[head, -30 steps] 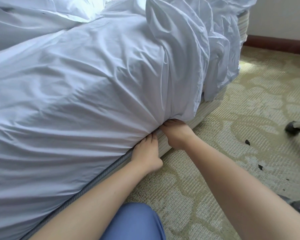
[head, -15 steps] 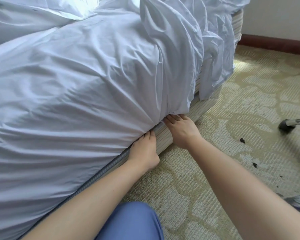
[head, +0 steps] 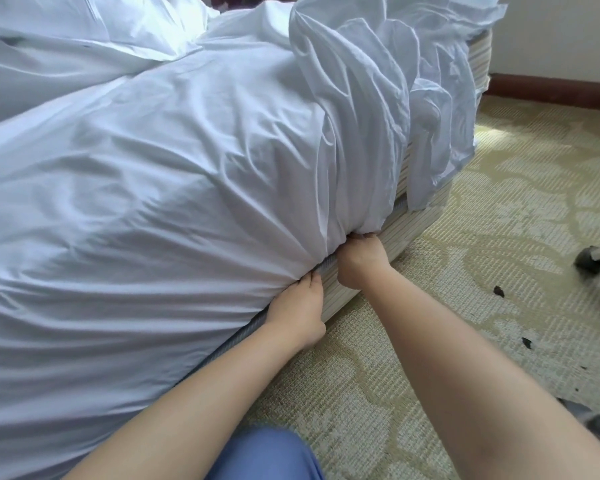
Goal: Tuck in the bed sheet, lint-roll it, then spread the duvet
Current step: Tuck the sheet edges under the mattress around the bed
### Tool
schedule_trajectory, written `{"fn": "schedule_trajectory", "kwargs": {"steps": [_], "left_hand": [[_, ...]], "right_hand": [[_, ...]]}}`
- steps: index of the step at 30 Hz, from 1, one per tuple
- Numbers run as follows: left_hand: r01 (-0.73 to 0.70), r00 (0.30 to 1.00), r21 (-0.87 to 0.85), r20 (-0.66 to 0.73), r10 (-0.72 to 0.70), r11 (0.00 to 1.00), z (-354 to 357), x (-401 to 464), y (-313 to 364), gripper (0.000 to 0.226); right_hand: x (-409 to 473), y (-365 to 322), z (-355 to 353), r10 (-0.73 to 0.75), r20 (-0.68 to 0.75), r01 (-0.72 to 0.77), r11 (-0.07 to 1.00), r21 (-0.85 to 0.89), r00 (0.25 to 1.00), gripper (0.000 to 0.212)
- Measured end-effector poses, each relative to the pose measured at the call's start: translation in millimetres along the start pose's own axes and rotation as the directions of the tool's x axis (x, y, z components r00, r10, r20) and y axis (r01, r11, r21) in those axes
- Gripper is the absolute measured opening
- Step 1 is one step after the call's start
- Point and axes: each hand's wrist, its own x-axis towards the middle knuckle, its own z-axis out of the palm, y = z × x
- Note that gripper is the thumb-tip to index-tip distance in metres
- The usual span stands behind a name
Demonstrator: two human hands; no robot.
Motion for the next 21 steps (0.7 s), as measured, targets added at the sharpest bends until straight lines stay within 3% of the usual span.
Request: {"fn": "schedule_trajectory", "kwargs": {"steps": [8, 12, 16, 18, 21], "left_hand": [[-0.009, 0.998, 0.094, 0.070, 0.002, 0.995, -2.5, 4.4, 0.8, 0.082], [-0.015, 0.999, 0.141, 0.042, 0.009, 0.990, -6.7, -1.6, 5.3, 0.063], [-0.137, 0.977, 0.214, -0.130, 0.168, 0.967, -32.2, -13.5, 13.7, 0.029], [-0.218, 0.891, 0.277, -0.334, 0.307, 0.936, -50.9, -15.1, 14.5, 0.025], [-0.294, 0.791, 0.269, -0.471, 0.392, 0.917, -77.4, -14.5, 11.3, 0.034]], "right_hand": [[-37.8, -4.3, 3.2, -0.004, -0.028, 0.007, 0.992, 0.127, 1.000, 0.064], [-67.8, 4.8, -14.2, 0.017, -0.004, -0.016, 0.990, 0.137, 1.000, 0.078], [-81.4, 9.6, -39.3, 0.046, -0.073, -0.037, 0.992, 0.121, 0.996, 0.077], [-79.3, 11.7, -56.7, 0.056, -0.128, -0.042, 0.994, 0.105, 0.990, 0.075], [-75.4, 12.9, -84.2, 0.072, -0.192, -0.050, 0.992, 0.114, 0.979, 0.071]]}}
